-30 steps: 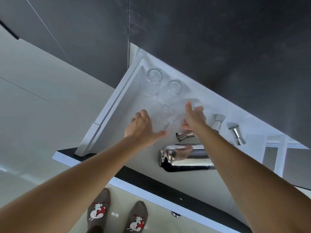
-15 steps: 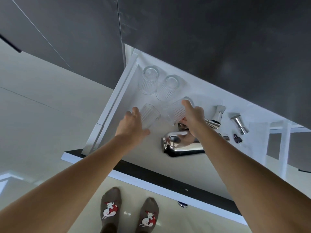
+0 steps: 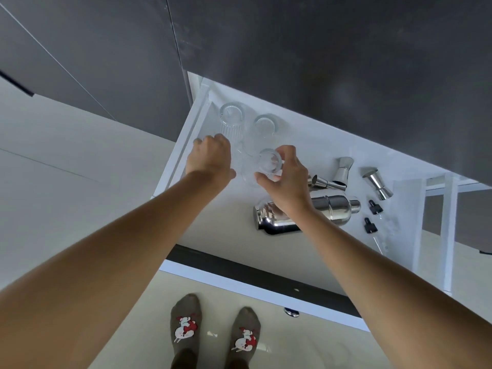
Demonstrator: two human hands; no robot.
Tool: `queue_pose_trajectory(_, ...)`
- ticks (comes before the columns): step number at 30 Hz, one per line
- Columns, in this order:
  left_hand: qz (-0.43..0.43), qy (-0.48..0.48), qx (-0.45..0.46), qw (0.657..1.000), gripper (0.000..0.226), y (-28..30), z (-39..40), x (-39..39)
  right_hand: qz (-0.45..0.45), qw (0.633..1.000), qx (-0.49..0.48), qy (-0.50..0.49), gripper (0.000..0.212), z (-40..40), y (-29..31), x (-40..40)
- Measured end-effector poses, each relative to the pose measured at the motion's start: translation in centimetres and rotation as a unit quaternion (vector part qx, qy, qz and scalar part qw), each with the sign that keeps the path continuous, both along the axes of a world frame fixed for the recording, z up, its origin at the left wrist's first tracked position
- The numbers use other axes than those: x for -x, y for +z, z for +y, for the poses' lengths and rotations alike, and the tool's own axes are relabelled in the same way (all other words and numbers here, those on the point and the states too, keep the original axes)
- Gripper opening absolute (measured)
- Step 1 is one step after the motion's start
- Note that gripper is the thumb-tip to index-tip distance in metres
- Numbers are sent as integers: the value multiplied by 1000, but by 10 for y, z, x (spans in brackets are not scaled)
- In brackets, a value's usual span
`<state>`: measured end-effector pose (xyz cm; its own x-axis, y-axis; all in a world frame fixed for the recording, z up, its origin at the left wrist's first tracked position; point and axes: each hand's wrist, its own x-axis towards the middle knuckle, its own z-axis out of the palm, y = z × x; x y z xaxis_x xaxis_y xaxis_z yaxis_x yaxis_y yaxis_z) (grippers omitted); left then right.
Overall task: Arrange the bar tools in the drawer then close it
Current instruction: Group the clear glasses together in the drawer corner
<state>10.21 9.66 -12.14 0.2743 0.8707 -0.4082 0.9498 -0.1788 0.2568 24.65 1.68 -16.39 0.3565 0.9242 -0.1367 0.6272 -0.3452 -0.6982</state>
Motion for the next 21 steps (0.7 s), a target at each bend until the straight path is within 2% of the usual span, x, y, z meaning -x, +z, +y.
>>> queue_pose_trajectory(13, -10, -53, -35, 998, 56, -7, 17, 9, 26, 1000, -15, -10, 54, 12, -7, 19)
queue_pose_trajectory(17, -46, -46, -24, 998, 68, -9, 10, 8, 46, 999, 24, 8, 66, 10, -2, 15)
queue_pose_trajectory(19, -64, -40, -62, 995, 84, -10, 1, 7, 33, 998, 40, 21, 66, 4, 4, 7)
queue_pose_trajectory(21, -99, -36, -134, 985, 87, -9, -13, 6, -21, 999, 23, 8, 49, -10, 8, -9)
